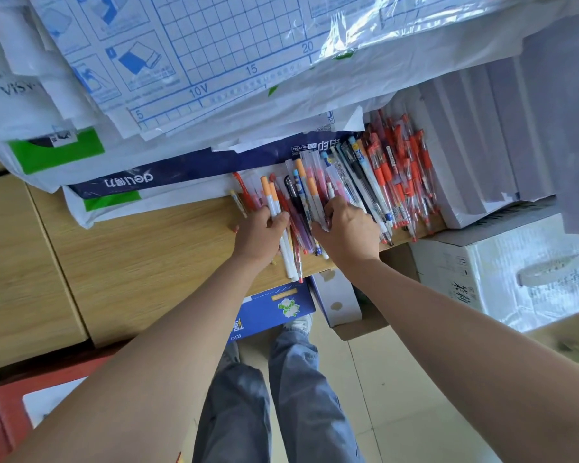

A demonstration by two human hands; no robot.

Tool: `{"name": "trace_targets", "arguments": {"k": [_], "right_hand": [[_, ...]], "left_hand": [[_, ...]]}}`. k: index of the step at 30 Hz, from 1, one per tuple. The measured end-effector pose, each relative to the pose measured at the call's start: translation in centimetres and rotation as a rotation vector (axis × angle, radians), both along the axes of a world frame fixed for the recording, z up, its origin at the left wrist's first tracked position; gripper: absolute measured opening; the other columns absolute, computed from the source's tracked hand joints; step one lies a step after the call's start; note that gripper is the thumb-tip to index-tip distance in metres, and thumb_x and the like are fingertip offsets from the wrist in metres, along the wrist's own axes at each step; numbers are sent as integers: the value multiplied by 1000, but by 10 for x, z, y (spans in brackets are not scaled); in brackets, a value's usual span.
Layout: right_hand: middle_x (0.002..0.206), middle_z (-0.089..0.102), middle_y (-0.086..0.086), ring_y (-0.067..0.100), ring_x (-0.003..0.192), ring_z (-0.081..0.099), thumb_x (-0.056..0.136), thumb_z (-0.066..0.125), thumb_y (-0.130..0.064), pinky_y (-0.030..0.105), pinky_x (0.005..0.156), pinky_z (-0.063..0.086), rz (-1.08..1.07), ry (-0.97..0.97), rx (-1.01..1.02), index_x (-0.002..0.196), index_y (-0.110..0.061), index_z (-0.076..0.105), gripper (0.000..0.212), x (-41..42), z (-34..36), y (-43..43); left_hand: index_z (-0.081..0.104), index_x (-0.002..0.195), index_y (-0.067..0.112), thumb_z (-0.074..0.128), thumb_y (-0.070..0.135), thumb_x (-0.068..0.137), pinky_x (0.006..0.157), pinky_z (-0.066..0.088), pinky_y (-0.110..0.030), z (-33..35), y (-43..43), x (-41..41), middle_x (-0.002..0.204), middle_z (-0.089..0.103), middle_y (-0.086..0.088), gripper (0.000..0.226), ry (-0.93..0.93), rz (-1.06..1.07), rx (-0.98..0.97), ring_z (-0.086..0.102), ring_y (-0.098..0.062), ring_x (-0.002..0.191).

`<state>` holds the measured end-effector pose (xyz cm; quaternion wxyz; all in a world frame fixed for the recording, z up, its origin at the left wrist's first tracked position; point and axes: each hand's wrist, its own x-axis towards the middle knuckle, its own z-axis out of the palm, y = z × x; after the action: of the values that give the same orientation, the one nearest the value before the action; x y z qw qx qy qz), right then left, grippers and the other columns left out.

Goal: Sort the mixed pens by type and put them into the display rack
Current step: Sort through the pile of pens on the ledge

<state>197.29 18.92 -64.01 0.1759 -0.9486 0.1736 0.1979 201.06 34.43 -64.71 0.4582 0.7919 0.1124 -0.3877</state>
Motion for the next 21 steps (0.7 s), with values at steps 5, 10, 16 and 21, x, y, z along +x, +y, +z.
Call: {"name": "trace_targets", "arguments": {"k": [5, 10, 16, 21], "right_hand": [[72, 52, 4, 24, 61, 49, 88, 58, -28, 29, 54, 34, -8, -3, 0, 92, -7, 54, 22, 5, -1, 3], [68, 51, 5, 22, 58, 47, 89, 59, -28, 26, 49, 30, 5, -13, 15, 86, -6, 53, 23, 4, -3, 1], [60, 51, 6, 18, 50, 43, 83, 63, -18, 27, 47, 38, -38, -68, 259, 78, -4, 53, 17, 8, -1, -2], [62, 49, 6, 14, 52, 40, 86, 62, -10, 16, 48, 34, 98, 87, 566, 80, 1, 55, 14, 19, 23, 6]], "left_hand": [[58, 97, 3, 48, 31, 99, 60, 55, -37, -7, 1, -1, 78, 57, -10, 30, 40, 13, -14, 61, -23, 71], [60, 103, 5, 47, 31, 99, 60, 53, -34, -9, 4, -1, 98, 65, -20, 29, 54, 33, -30, 67, -30, 84], [62, 103, 7, 48, 29, 99, 63, 55, -38, -2, 7, 1, 101, 67, -15, 27, 39, 91, -59, 66, -31, 79], [62, 97, 3, 51, 27, 98, 60, 52, -35, 15, 19, 2, 86, 58, -18, 26, 29, 184, -171, 58, -25, 74]]}}
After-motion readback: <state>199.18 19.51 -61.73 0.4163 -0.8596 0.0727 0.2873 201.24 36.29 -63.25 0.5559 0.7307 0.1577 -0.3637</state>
